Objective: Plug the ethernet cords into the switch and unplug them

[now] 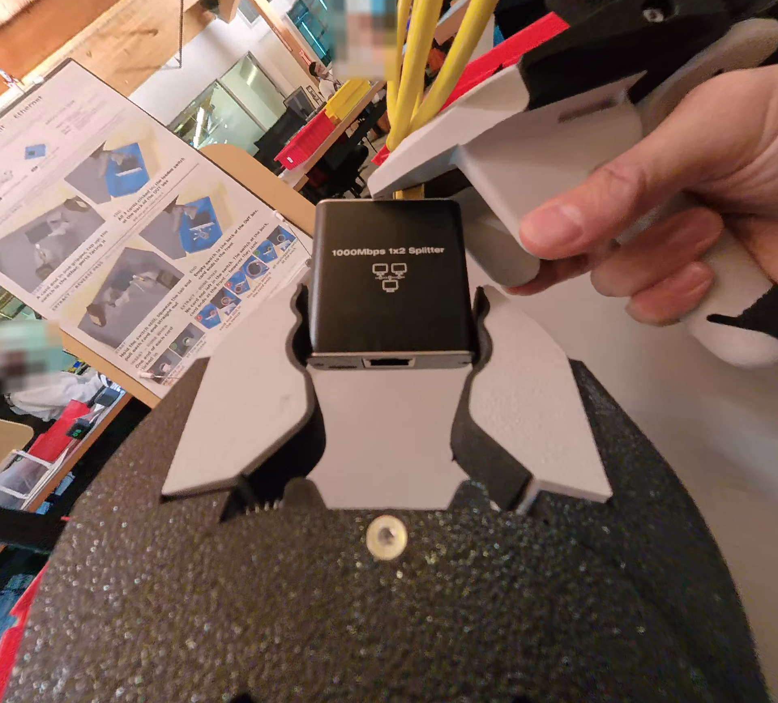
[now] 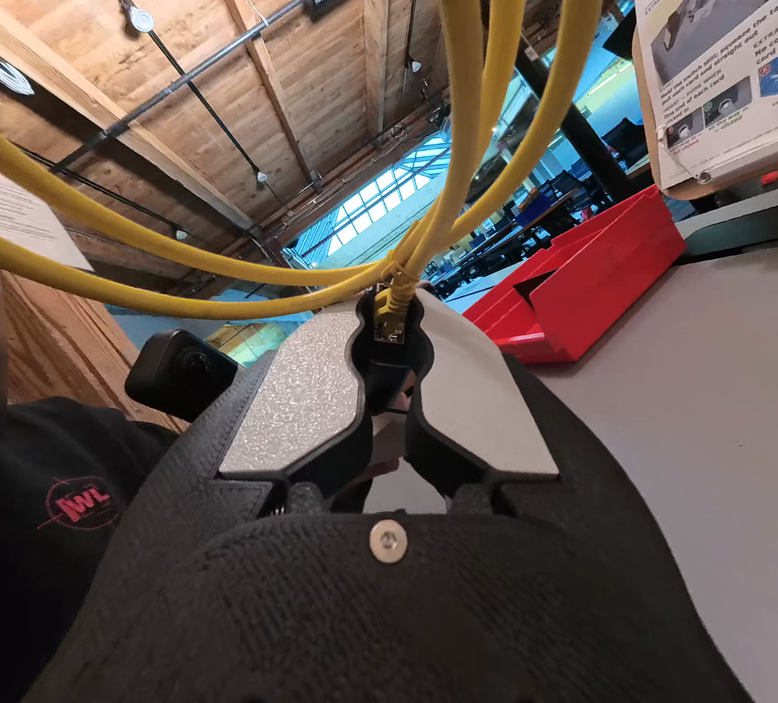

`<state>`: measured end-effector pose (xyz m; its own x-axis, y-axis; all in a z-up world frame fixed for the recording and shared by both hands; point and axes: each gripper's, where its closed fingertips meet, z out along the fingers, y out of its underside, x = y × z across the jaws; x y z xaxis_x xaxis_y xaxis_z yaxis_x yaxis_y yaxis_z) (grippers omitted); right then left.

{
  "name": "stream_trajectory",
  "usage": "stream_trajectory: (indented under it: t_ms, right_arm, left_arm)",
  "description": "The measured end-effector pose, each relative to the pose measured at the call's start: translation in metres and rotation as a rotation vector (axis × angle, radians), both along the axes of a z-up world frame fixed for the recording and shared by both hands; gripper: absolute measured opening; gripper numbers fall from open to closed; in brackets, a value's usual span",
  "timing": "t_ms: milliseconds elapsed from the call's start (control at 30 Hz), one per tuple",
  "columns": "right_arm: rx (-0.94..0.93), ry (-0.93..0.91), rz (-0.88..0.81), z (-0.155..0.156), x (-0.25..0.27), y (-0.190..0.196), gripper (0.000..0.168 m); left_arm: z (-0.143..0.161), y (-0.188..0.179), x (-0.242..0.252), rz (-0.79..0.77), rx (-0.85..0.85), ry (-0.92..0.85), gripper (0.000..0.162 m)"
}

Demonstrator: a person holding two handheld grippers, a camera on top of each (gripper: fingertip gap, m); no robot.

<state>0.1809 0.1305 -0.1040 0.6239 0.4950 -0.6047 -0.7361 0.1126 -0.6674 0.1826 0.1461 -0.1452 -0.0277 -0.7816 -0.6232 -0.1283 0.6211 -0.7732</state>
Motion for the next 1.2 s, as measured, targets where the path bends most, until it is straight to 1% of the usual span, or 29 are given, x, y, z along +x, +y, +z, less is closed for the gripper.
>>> stream_trajectory:
  t_ms: [67, 133, 200, 300, 333, 433, 500, 567, 633, 733, 800, 900, 1033, 1133, 1200]
  right_arm:
    - [0.004, 0.004, 0.000, -0.001, 0.001, 0.000, 0.016]
    - [0.003, 0.014, 0.001, -0.003, 0.004, 0.001, 0.016]
    - [-0.009, -0.017, -0.011, -0.005, 0.005, 0.001, 0.016]
    - [0.004, -0.034, -0.013, -0.002, 0.004, 0.000, 0.016]
    - [0.009, -0.017, 0.002, -0.002, 0.003, 0.000, 0.016]
    - [-0.002, -0.036, -0.008, -0.004, 0.005, 0.000, 0.017]
    - [-0.002, -0.058, -0.021, -0.004, 0.004, 0.000, 0.016]
    - [-0.008, -0.074, -0.030, -0.005, 0.005, 0.000, 0.016]
    - [-0.018, -0.081, -0.036, -0.007, 0.006, 0.001, 0.016]
    - [-0.015, -0.103, -0.035, -0.006, 0.005, 0.000, 0.017]
    - [-0.013, -0.110, -0.039, -0.005, 0.006, -0.001, 0.017]
    - [-0.023, -0.118, -0.051, -0.008, 0.007, 0.001, 0.017]
    - [-0.011, -0.119, -0.043, -0.007, 0.007, -0.001, 0.016]
    - [-0.020, -0.127, -0.051, -0.008, 0.008, -0.001, 0.016]
    - [-0.029, -0.112, -0.050, -0.011, 0.009, 0.001, 0.016]
  left_arm:
    - [0.000, -0.001, 0.000, 0.007, -0.007, -0.007, 0.074]
    - [-0.003, -0.003, 0.002, -0.008, -0.067, 0.006, 0.074]
    - [-0.005, -0.005, 0.002, -0.022, -0.116, 0.013, 0.074]
    - [-0.001, -0.004, 0.001, 0.000, -0.042, -0.009, 0.074]
    - [0.000, -0.004, 0.001, -0.001, -0.043, -0.017, 0.074]
    - [-0.001, -0.008, 0.001, -0.039, -0.141, -0.006, 0.074]
    - [-0.001, -0.008, 0.001, -0.040, -0.150, -0.001, 0.074]
    - [-0.003, -0.010, 0.002, -0.057, -0.206, 0.003, 0.074]
    - [-0.004, -0.009, 0.002, -0.045, -0.186, 0.007, 0.074]
    - [-0.002, -0.007, 0.001, -0.014, -0.108, -0.009, 0.074]
    - [-0.001, -0.010, 0.001, -0.038, -0.176, -0.005, 0.074]
    - [-0.004, -0.010, 0.002, -0.054, -0.216, 0.004, 0.074]
    - [-0.001, -0.008, 0.002, -0.018, -0.119, -0.016, 0.074]
    - [-0.004, -0.011, 0.003, -0.061, -0.226, 0.004, 0.074]
    - [-0.006, -0.011, 0.004, -0.070, -0.261, 0.012, 0.074]
